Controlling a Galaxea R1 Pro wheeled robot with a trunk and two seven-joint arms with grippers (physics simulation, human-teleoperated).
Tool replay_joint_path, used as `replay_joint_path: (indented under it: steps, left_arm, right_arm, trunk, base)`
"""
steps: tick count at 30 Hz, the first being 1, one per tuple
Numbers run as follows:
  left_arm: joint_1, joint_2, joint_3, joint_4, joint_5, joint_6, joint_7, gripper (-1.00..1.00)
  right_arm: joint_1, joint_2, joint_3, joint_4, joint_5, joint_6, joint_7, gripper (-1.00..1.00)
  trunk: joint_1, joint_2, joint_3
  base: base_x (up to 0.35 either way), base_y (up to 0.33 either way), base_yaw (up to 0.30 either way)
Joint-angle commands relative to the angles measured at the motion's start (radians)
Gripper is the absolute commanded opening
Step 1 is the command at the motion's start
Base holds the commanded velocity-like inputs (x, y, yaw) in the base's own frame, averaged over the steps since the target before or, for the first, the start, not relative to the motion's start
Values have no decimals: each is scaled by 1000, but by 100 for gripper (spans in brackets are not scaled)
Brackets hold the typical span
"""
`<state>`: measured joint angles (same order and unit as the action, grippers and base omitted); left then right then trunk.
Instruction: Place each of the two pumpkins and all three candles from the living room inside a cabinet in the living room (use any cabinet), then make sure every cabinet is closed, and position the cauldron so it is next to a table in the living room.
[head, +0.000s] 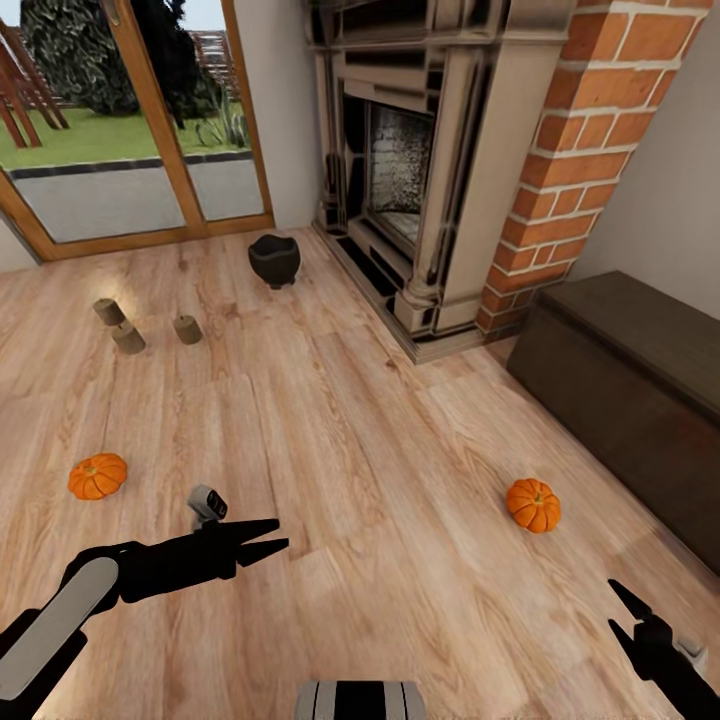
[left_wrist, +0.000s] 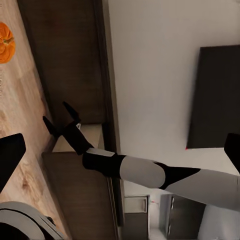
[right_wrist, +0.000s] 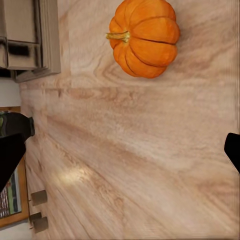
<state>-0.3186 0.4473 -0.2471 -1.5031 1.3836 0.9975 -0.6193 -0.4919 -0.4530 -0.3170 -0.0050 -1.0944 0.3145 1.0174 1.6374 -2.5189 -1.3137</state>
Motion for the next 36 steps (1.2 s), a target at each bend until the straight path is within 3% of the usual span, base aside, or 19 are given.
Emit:
replay_joint_path:
  steps: [1, 5, 14, 23, 36]
  left_arm:
    - [-1, 1, -1, 0, 0, 2, -3, 100]
    - [-1, 1, -1, -1, 0, 2, -2, 100]
    - [-2, 1, 5, -26, 0, 1, -3, 100]
    - [-1, 1, 3, -20, 0, 1, 0, 100]
    - [-2, -1, 0, -20, 0, 0, 3, 100]
  right_arm:
    - [-1, 0, -8, 1, 2, 9, 2, 100]
    - [-1, 0, -8, 1, 2, 9, 1, 100]
    - [-1, -1, -8, 2, 2, 11, 1, 100]
    - [-1, -1, -9, 5, 1, 11, -3, 100]
    - [-1, -1, -10, 6, 1, 11, -17, 100]
  trunk:
    - [0, -1, -5]
    - [2, -1, -20]
    - [2, -1, -20]
    - [2, -1, -20]
    - [2, -1, -20]
  base:
    - [0, 0, 0]
    - [0, 0, 0]
    - [20, 0, 0]
    - [284, -18, 0]
    - [261, -185, 0]
